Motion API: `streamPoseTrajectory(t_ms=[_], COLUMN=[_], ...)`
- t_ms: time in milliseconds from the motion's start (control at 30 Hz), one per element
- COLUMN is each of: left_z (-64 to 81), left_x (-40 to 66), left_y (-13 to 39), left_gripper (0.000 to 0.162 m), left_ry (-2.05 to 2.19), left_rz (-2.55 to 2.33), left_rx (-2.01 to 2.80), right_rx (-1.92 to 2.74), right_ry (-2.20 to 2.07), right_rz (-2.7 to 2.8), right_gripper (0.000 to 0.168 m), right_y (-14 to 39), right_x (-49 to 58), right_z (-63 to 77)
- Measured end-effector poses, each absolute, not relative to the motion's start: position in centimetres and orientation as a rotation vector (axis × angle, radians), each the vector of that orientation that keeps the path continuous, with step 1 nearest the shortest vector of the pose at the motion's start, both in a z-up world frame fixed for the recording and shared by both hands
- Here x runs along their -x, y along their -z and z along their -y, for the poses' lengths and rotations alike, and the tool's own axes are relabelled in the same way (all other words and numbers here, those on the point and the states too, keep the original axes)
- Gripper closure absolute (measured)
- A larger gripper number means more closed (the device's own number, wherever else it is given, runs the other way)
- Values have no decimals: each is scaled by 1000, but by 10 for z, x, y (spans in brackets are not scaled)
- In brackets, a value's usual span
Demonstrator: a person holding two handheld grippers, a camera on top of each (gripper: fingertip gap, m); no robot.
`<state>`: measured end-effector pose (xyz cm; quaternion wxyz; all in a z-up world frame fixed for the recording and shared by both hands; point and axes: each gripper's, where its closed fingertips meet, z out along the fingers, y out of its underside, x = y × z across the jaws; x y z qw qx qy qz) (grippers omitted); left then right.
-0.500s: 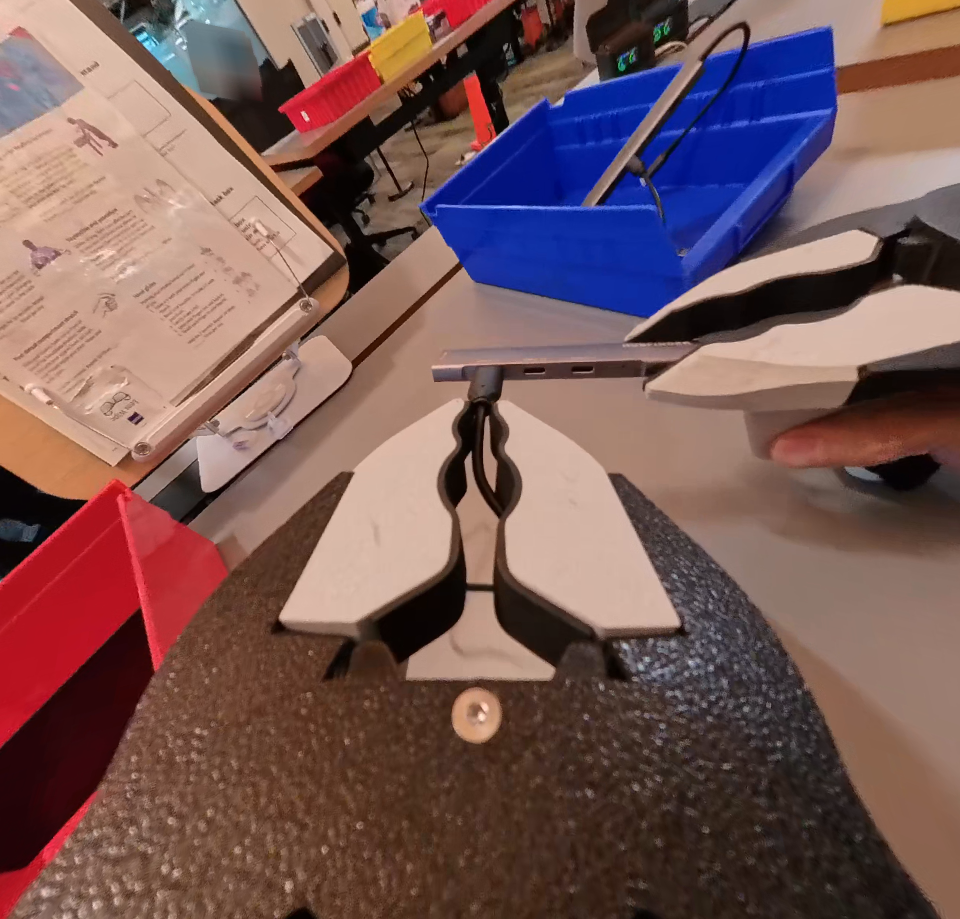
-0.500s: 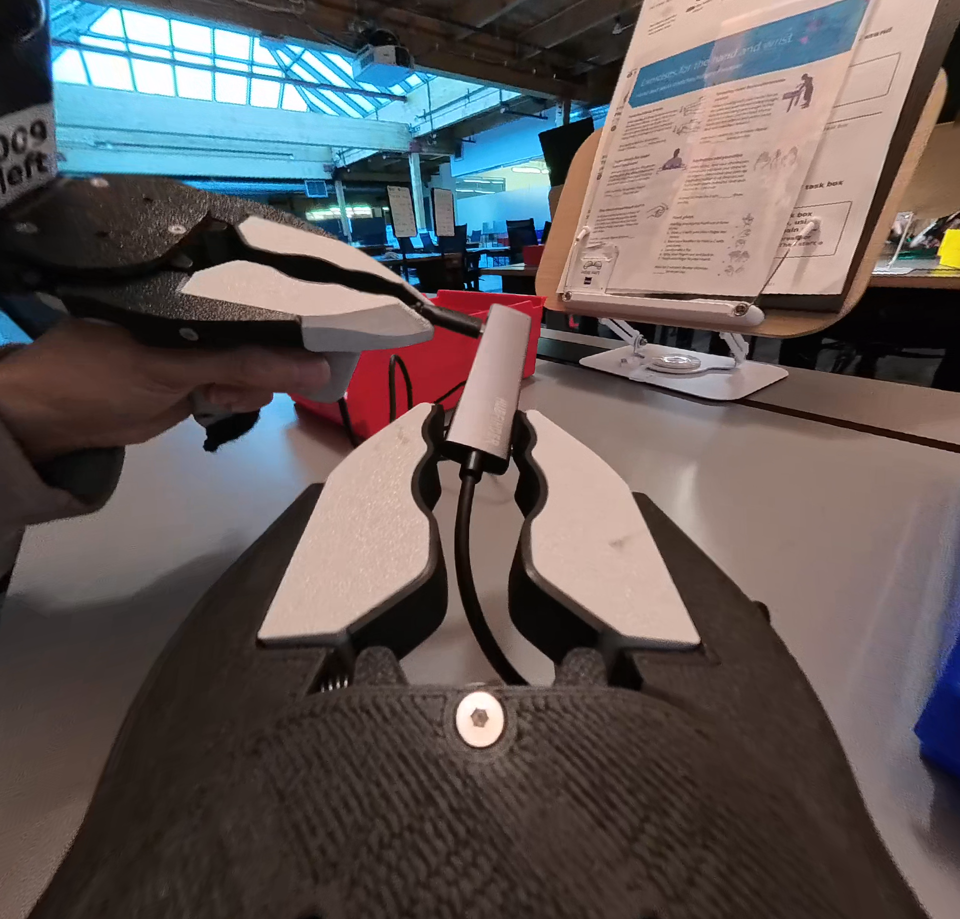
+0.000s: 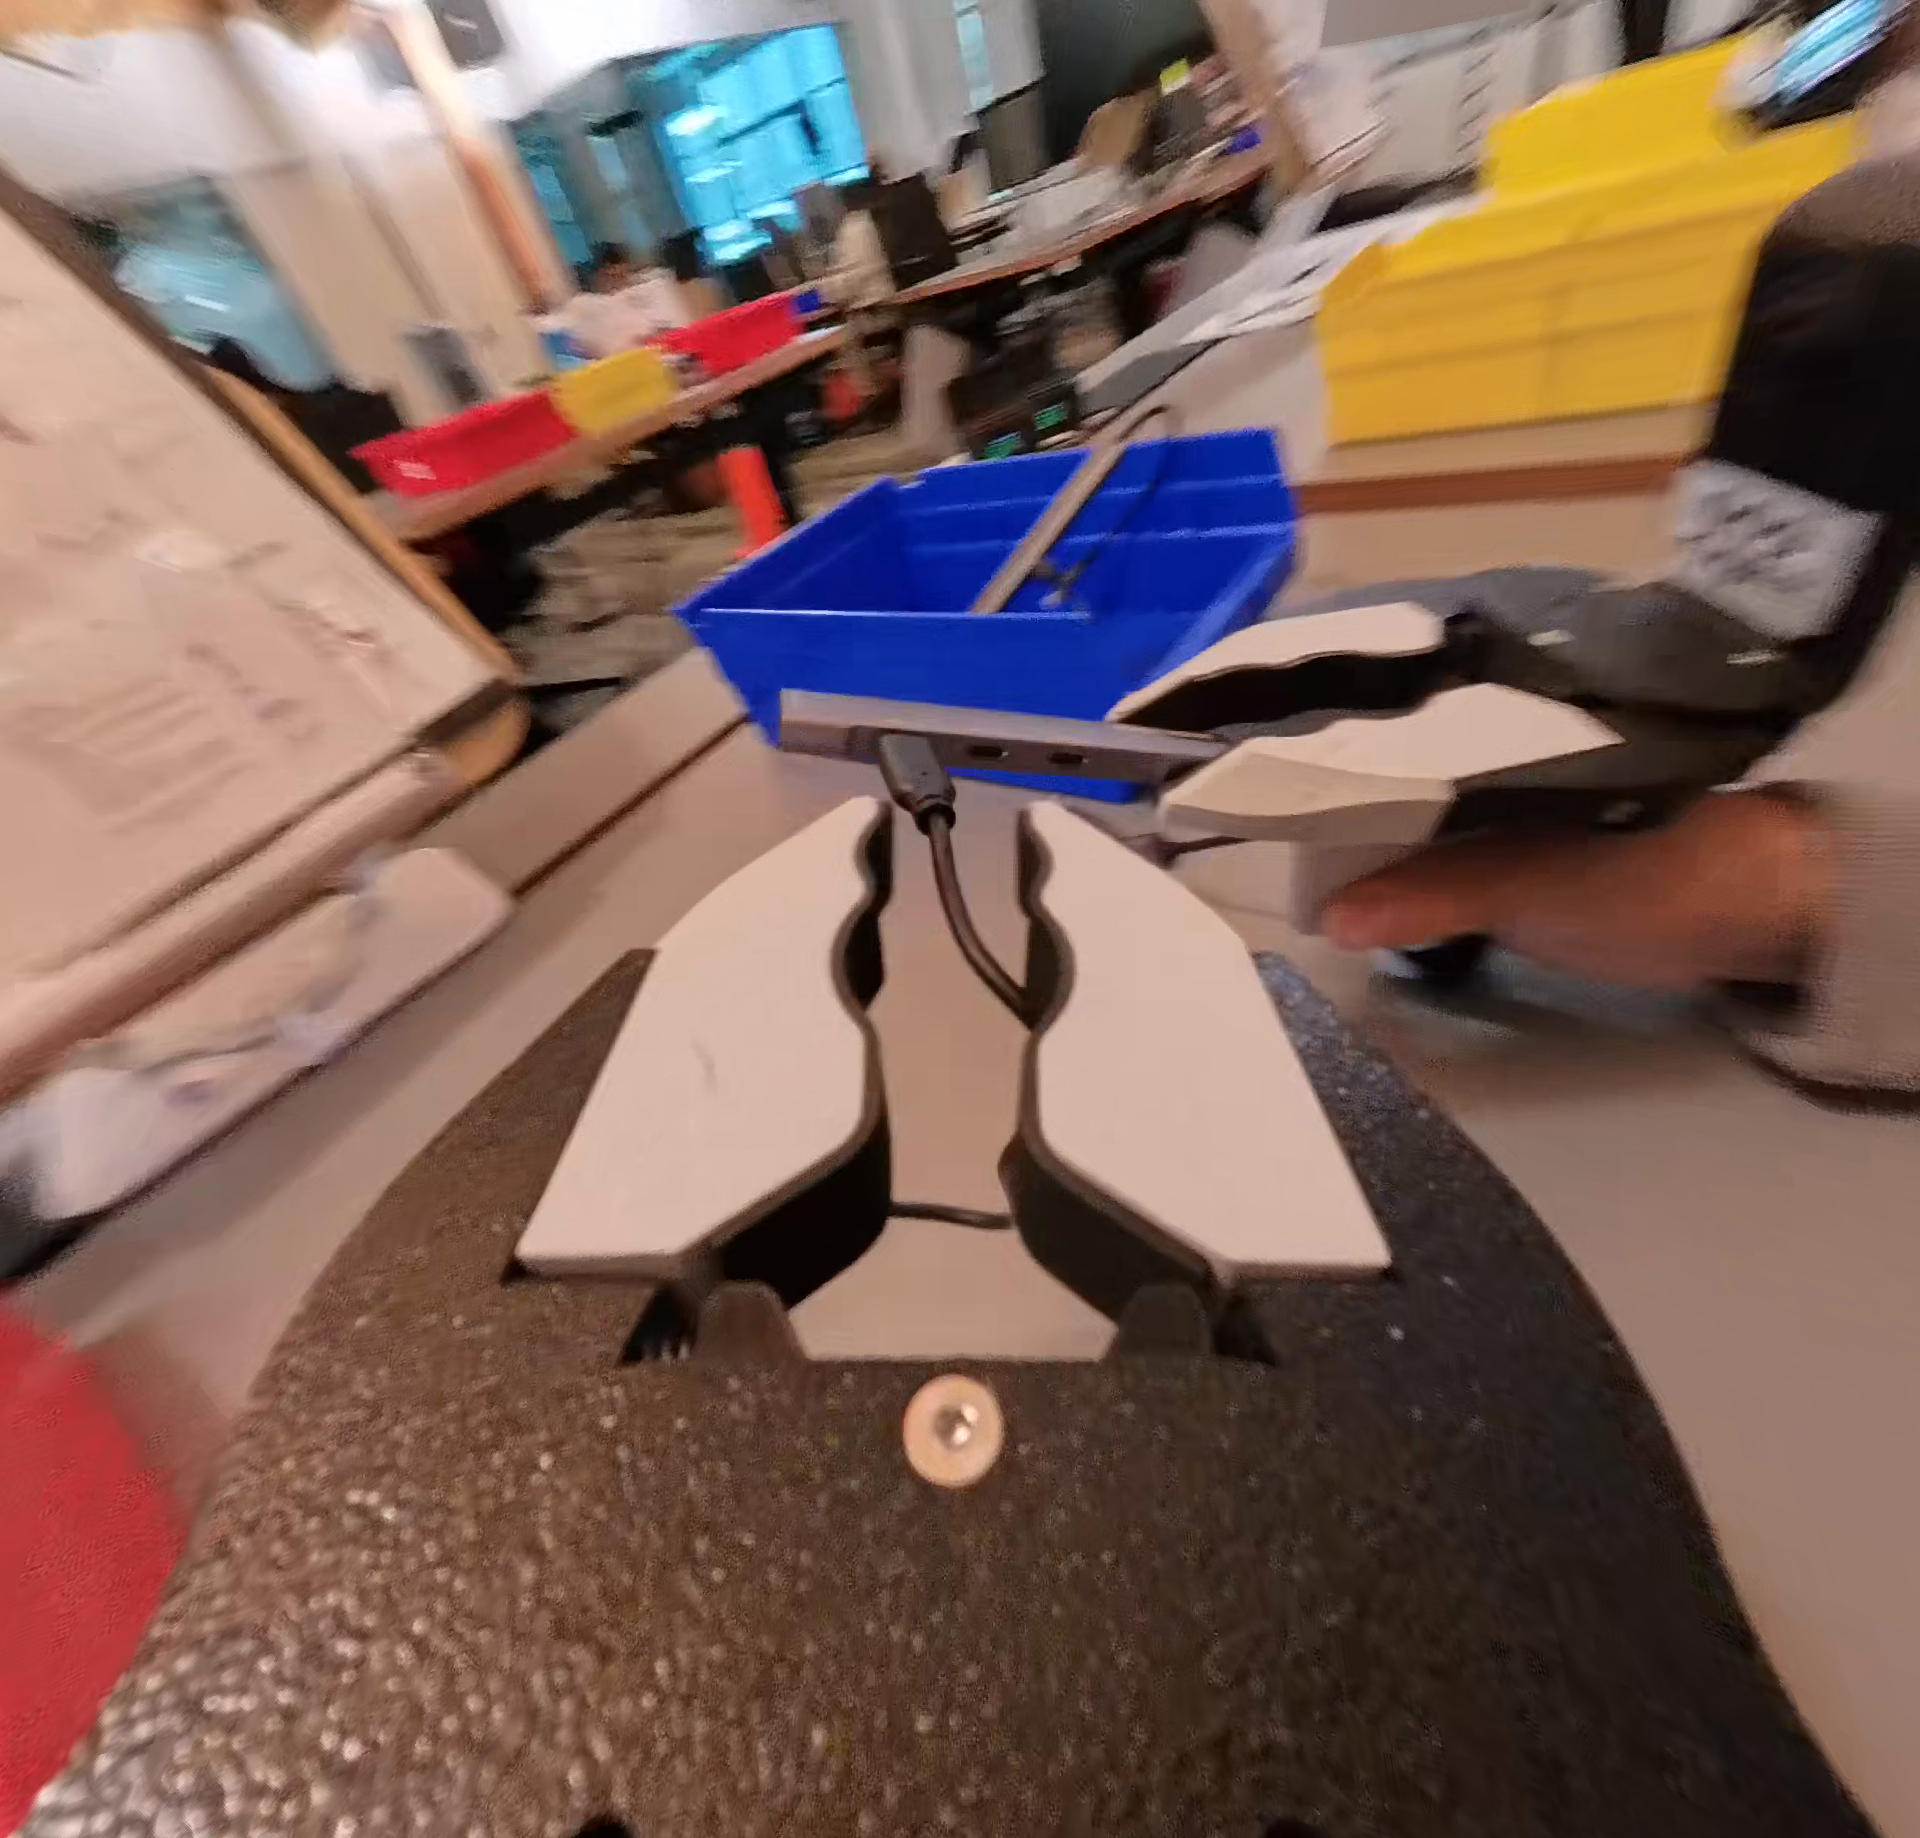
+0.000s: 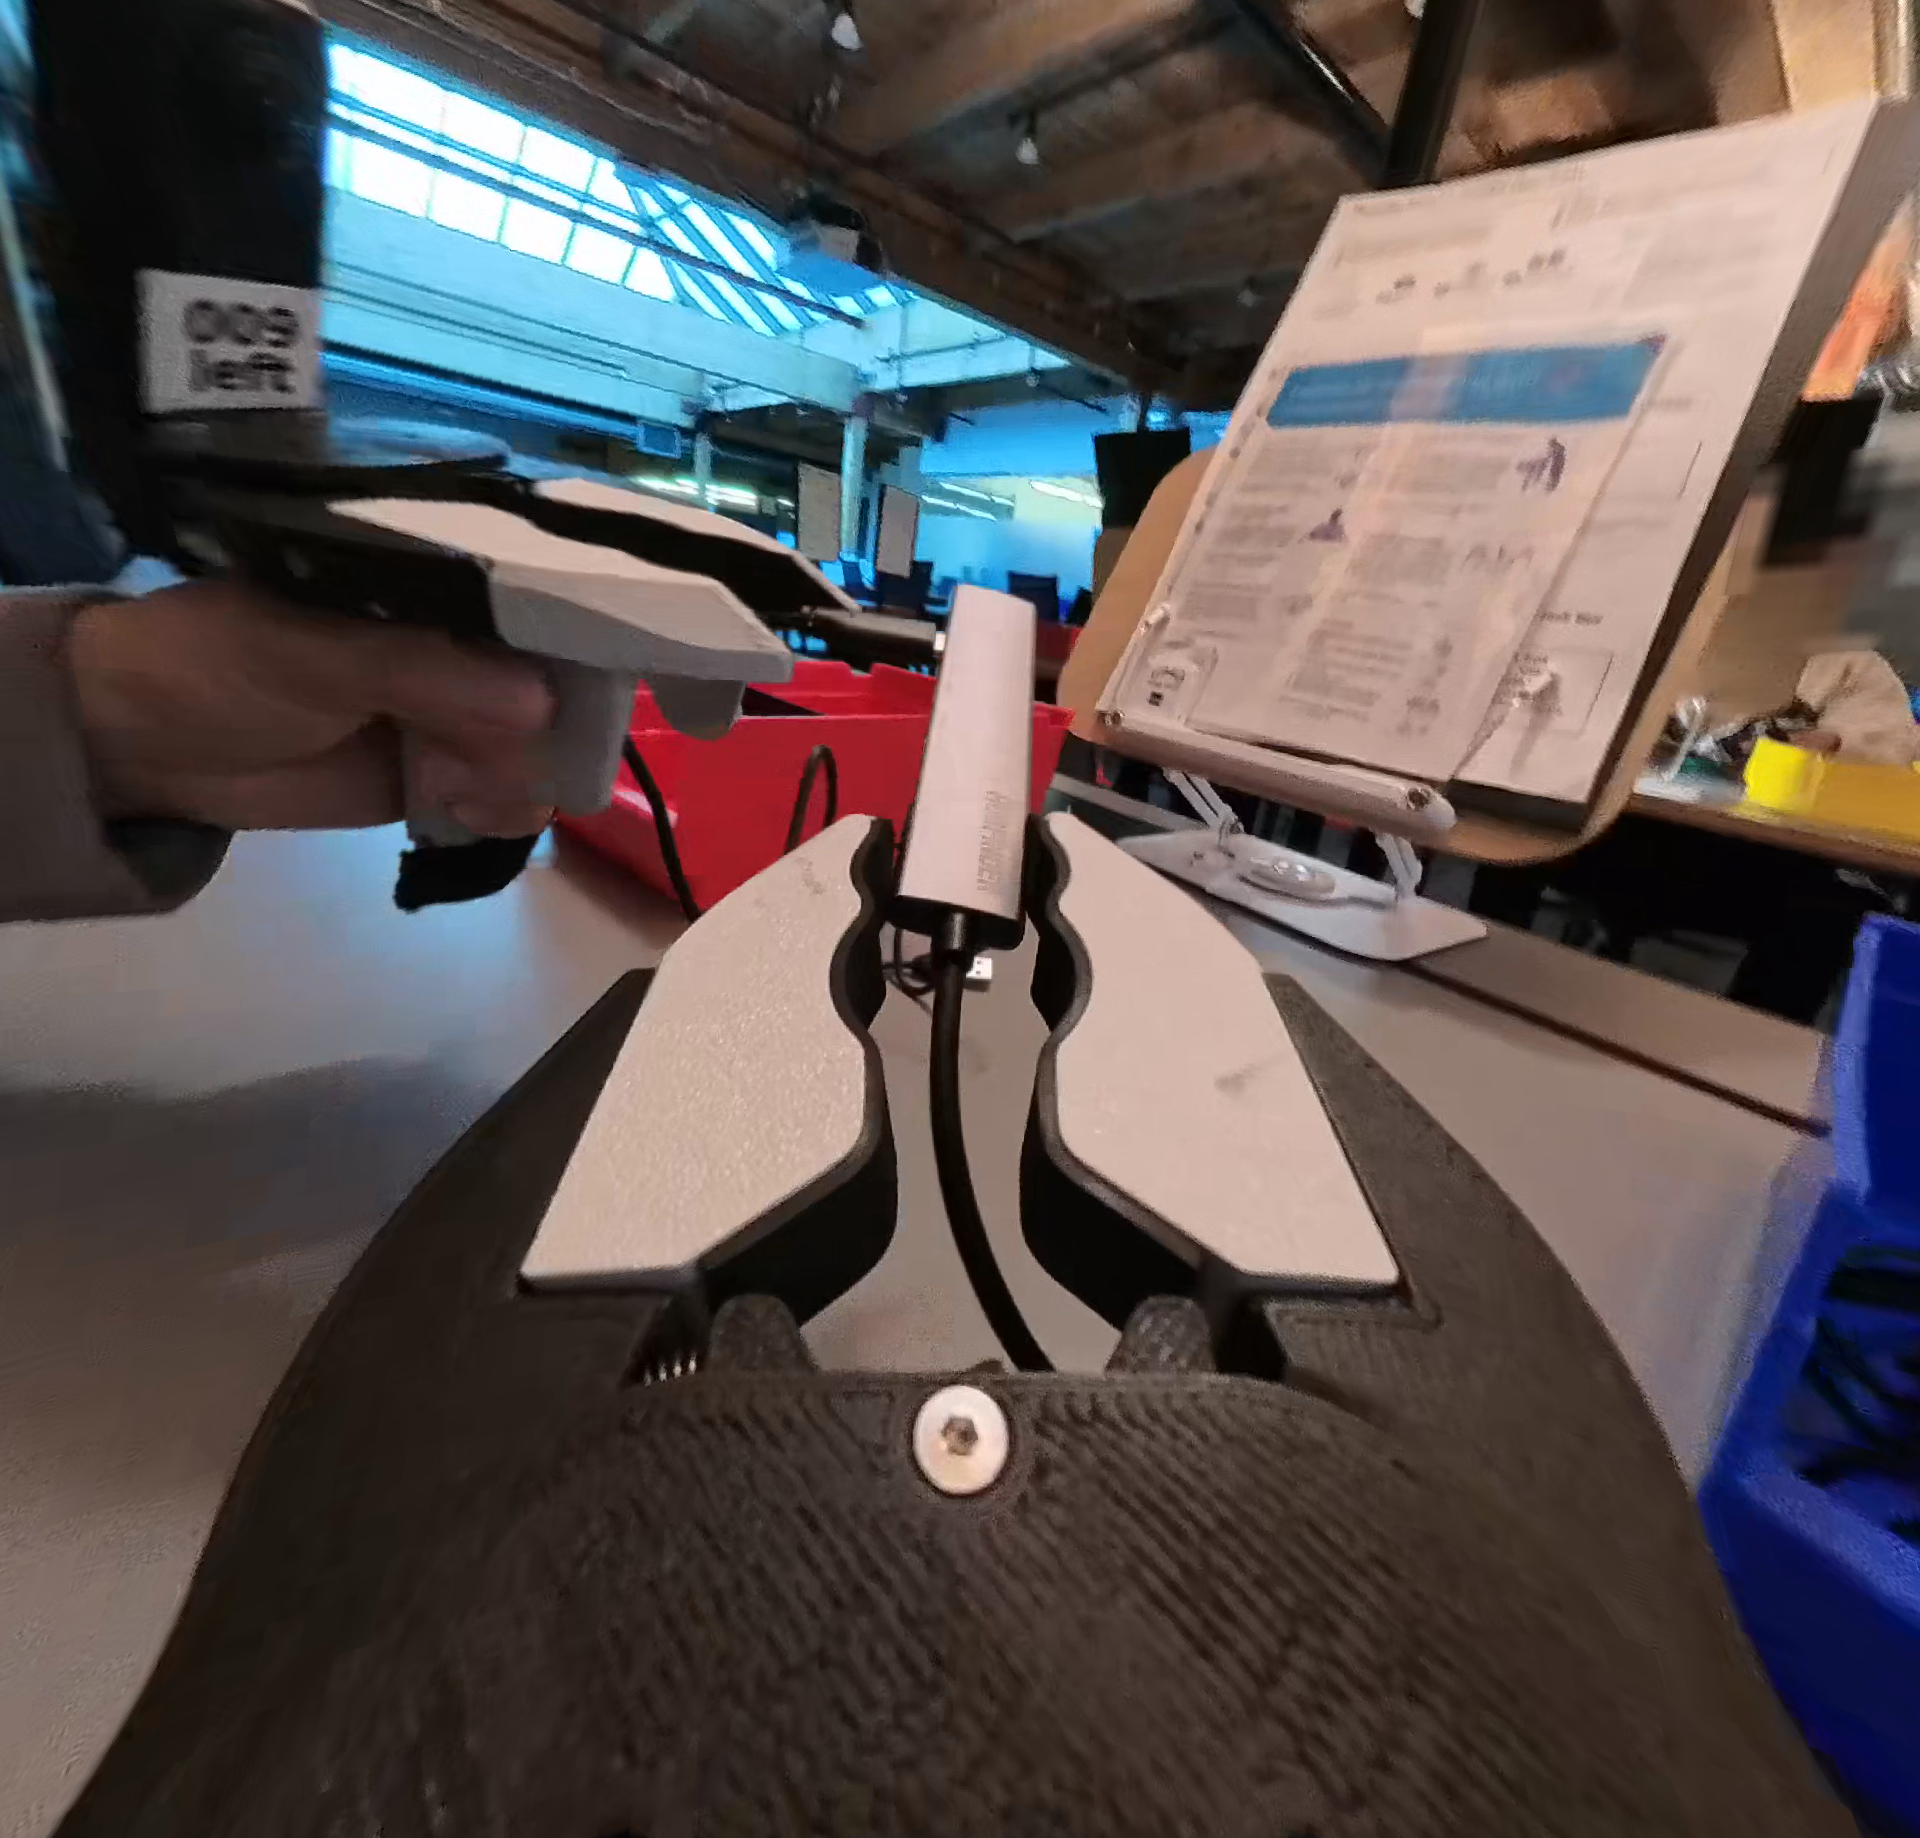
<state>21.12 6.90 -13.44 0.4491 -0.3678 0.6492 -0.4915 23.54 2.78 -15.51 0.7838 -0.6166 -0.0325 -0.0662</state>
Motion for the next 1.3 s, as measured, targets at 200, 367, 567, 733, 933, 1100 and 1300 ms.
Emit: streamPoseTrajectory(t_ms=[200,367,567,733,933,1100,1300], left_z=[-84,-83,-68,-62,-66,-73,-79], left_x=[-179,-166,-161,-158,-162,-156,-167], left_y=[128,143,158,160,146,148,145], left_gripper=[97,81,94,110,137,96,104], left_ry=[1230,1146,1020,1087,1108,1121,956], left_rz=[-1857,-2105,-2245,-2275,-2177,-2196,-1887], left_rx=[779,697,512,548,541,638,894], right_rx=[1266,1260,1291,1270,1265,1226,1241], right_ry=[93,28,-35,-51,-69,-61,27], right_rz=[295,396,495,486,501,396,60], right_gripper=[143,143,143,144,144,144,144], right_y=[150,154,164,162,162,153,147], right_x=[-222,-203,-183,-183,-180,-195,-240], right_z=[-12,-14,-18,-16,-16,-14,-19])
